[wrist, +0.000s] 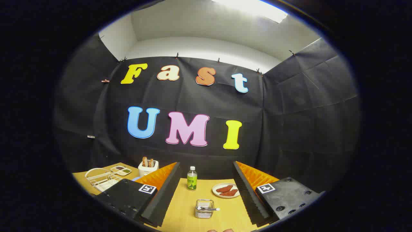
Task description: Take the plate from the dish rack, then take the spoon from the basket and place it into the plate.
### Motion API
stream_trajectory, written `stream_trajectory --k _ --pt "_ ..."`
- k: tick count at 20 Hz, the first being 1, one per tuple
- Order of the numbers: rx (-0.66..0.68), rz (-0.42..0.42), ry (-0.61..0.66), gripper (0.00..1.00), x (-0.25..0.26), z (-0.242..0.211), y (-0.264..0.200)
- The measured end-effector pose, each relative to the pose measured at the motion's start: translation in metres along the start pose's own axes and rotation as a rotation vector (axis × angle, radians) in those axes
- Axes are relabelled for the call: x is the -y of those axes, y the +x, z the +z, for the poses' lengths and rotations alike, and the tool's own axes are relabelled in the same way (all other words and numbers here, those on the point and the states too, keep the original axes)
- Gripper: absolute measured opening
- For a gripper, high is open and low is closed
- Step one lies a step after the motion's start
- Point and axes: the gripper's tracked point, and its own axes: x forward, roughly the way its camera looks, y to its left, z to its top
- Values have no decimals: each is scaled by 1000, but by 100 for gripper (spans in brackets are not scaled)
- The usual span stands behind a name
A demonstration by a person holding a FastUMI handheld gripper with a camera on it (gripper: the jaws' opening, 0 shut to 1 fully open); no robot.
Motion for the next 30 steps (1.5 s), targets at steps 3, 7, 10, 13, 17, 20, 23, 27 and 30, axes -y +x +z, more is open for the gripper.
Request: stream_trajectory --k 3,7,10,13,17,20,23,27,30 --pt "-28 46 -4 97 -25 -6 -2" --pt "-66 86 -14 97 -41 -15 -4" --pt "-79 89 -15 97 -44 -18 -3" --pt "-99 93 -10 97 -48 -24 -4" --pt "-116 90 -13 97 -47 -29 -7" --pt "-153 85 -26 97 -47 -38 -6" --pt "-217 98 -78 97 -53 -54 -6" --pt "-256 162 -72 97 -77 -56 1" --pt "-322 212 -38 97 -102 -58 9"
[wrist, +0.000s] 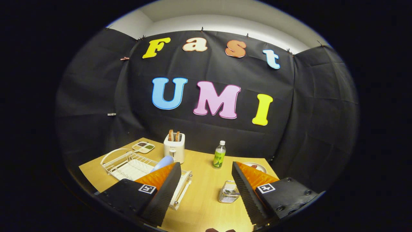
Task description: Take the plate from the dish rack, then take the spoon from the basket and place it into the plate.
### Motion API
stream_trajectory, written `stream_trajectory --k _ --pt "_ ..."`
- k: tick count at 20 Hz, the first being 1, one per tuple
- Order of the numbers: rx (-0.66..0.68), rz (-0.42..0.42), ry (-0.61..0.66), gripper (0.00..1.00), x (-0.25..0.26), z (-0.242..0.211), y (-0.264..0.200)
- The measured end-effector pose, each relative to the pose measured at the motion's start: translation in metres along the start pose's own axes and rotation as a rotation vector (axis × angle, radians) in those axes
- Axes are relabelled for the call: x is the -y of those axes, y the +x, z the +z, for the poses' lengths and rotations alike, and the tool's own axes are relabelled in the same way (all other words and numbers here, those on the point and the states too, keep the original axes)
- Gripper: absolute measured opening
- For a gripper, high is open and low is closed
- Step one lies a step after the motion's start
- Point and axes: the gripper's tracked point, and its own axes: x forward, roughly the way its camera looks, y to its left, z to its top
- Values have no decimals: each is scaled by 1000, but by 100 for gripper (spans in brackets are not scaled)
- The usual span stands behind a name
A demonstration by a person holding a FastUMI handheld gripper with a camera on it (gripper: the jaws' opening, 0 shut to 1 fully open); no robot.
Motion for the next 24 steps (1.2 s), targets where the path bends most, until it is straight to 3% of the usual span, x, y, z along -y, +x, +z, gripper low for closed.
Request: stream_trajectory --k 9,19,21,24 --pt "-192 35 6 98 -59 7 76" --pt "-495 5 -60 96 -109 -80 142" --pt "-595 -3 -54 93 -114 -108 146" --pt "-715 -40 67 79 -119 -136 148"
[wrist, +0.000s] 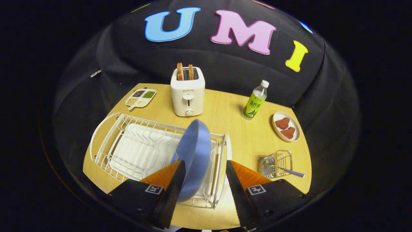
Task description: Take the plate from the dish rack, then take the spoon from the basket and place it into the plate.
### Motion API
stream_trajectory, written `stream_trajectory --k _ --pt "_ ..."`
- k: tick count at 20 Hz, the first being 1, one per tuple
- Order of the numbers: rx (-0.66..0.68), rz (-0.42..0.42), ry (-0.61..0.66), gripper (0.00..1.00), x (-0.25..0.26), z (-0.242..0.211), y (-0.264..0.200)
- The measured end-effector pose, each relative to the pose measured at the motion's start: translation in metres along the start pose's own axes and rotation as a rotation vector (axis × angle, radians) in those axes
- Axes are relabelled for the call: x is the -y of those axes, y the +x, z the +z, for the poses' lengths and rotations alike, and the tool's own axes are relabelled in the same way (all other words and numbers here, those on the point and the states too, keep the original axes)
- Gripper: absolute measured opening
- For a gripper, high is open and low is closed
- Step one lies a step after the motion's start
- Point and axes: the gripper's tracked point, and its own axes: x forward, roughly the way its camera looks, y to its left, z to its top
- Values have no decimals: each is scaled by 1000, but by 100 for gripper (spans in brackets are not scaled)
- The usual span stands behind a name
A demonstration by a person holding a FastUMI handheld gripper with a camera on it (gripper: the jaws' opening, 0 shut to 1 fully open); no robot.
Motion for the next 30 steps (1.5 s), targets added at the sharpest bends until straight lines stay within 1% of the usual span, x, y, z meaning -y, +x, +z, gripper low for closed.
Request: stream_trajectory --k 3,5,6,9,12,15,17,19,20,21,22,25,30 --pt "-37 49 73 65 -12 2 13" --pt "-51 51 100 44 -13 5 16" --pt "-42 60 102 39 -15 6 19" --pt "-30 44 98 35 -12 8 15" --pt "25 20 105 30 -11 22 13" --pt "52 -7 84 29 -13 33 5" --pt "84 -59 85 29 -2 40 1" --pt "121 -116 89 27 13 50 -4" --pt "124 -102 97 24 13 52 -4" --pt "111 -65 119 23 5 50 -3" --pt "102 -48 136 22 3 50 -2" --pt "104 -25 144 20 12 45 -2" --pt "105 91 228 19 26 36 -17"
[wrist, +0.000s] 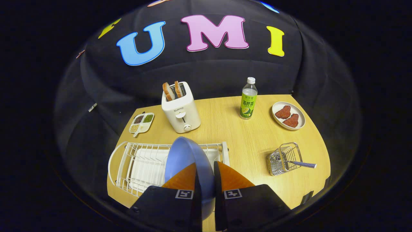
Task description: Take the plate from the dish rack, then take the spoon from the basket and place it into the plate.
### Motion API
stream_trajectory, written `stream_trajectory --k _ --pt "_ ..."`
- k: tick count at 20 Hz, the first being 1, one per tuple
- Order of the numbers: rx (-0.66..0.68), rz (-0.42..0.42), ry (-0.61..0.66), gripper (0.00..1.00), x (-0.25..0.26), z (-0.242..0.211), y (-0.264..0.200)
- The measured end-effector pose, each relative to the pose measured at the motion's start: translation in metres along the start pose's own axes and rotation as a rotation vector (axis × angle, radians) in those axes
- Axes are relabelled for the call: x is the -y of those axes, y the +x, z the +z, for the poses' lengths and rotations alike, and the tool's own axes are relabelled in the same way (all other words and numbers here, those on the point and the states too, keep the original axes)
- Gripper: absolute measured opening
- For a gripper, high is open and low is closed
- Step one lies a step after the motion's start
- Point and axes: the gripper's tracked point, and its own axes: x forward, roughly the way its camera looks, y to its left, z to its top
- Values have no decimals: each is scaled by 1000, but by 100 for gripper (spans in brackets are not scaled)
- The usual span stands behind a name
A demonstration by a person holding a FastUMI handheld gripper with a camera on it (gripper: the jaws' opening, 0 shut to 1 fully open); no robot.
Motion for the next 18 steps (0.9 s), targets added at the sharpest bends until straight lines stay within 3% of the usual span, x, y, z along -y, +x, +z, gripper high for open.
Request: stream_trajectory --k 5,8,12,15,18 --pt "61 68 47 19 45 6 -48" --pt "90 49 106 19 90 1 -80" --pt "67 58 217 19 139 -26 -117" --pt "30 31 227 19 176 -56 -131" --pt "-23 77 274 19 186 -83 -138"
